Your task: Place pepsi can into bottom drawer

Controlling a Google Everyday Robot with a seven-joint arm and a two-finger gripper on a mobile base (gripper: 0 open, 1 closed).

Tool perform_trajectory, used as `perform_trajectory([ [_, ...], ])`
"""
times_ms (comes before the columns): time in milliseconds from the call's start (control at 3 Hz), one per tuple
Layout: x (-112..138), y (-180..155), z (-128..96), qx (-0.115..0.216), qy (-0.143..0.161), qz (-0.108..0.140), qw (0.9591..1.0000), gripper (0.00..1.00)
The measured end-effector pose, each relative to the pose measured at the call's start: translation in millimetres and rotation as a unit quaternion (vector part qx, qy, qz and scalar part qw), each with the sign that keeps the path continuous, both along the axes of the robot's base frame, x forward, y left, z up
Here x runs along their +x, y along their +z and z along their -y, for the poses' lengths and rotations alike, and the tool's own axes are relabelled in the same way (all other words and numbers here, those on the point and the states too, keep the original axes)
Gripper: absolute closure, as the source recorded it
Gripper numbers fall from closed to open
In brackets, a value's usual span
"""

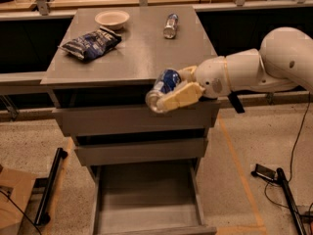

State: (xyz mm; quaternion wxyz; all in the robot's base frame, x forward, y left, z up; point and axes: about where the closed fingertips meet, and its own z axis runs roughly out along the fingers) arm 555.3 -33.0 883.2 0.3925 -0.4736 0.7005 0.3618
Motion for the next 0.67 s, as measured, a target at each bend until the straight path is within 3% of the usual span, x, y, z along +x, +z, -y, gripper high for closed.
perform_trajectory([
  [333, -10, -7, 9, 0.002, -0.004, -0.011, 0.9999, 1.0],
  [667, -12, -24, -8, -0.018, 0.036, -0.032, 0.9987, 1.0],
])
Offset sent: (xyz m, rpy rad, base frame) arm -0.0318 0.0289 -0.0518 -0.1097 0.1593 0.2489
